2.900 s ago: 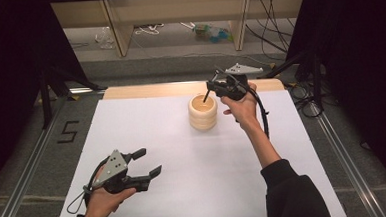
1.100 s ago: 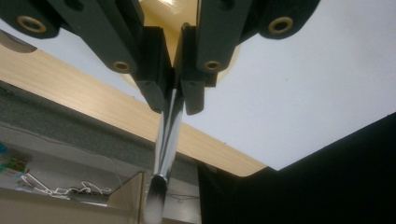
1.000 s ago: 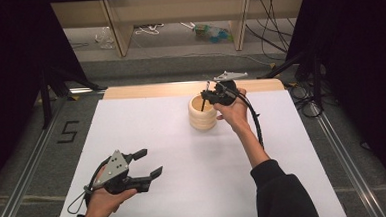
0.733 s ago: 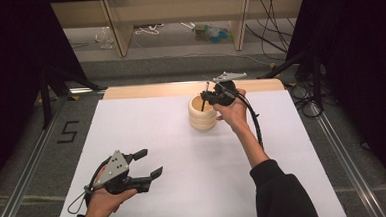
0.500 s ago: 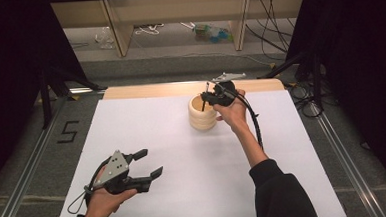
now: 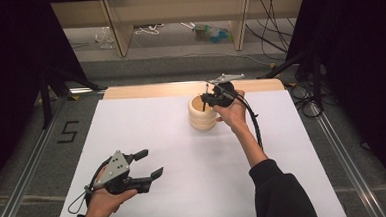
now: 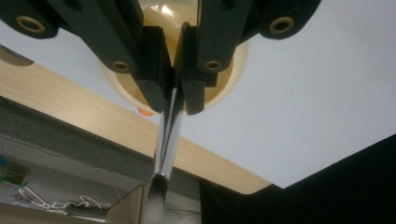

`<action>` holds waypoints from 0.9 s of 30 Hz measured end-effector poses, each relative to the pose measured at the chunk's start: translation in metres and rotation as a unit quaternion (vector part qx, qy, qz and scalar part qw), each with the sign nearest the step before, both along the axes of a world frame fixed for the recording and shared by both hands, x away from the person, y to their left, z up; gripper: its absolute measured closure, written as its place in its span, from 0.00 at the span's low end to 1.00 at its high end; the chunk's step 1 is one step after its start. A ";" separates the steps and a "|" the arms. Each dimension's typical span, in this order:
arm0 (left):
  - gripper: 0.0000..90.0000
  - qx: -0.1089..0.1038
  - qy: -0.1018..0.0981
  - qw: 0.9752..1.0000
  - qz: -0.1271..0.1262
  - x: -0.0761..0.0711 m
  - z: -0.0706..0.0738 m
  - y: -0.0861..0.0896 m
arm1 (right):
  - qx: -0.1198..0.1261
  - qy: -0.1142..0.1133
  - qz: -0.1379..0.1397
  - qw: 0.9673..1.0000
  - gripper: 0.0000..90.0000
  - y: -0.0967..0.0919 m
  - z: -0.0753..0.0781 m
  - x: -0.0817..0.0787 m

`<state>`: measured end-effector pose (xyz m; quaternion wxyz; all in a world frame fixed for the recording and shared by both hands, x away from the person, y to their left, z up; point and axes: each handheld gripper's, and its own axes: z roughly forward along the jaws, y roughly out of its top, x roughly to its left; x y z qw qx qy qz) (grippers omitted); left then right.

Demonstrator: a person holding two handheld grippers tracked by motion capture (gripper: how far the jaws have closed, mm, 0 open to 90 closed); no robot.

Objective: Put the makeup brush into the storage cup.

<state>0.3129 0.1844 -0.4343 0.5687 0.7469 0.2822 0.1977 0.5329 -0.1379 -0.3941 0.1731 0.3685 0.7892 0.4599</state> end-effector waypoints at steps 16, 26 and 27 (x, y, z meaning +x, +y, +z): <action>0.27 0.006 -0.006 1.000 -0.002 0.000 0.000 -0.001 | -0.006 -0.010 -0.061 0.998 0.42 -0.014 0.010 -0.004; 0.27 0.006 -0.007 1.000 -0.001 0.000 0.000 -0.001 | -0.004 -0.026 -0.056 0.998 0.40 -0.023 0.027 -0.014; 0.27 0.006 -0.007 1.000 -0.001 0.000 0.000 -0.001 | -0.006 -0.029 -0.057 0.998 0.40 -0.023 0.028 -0.015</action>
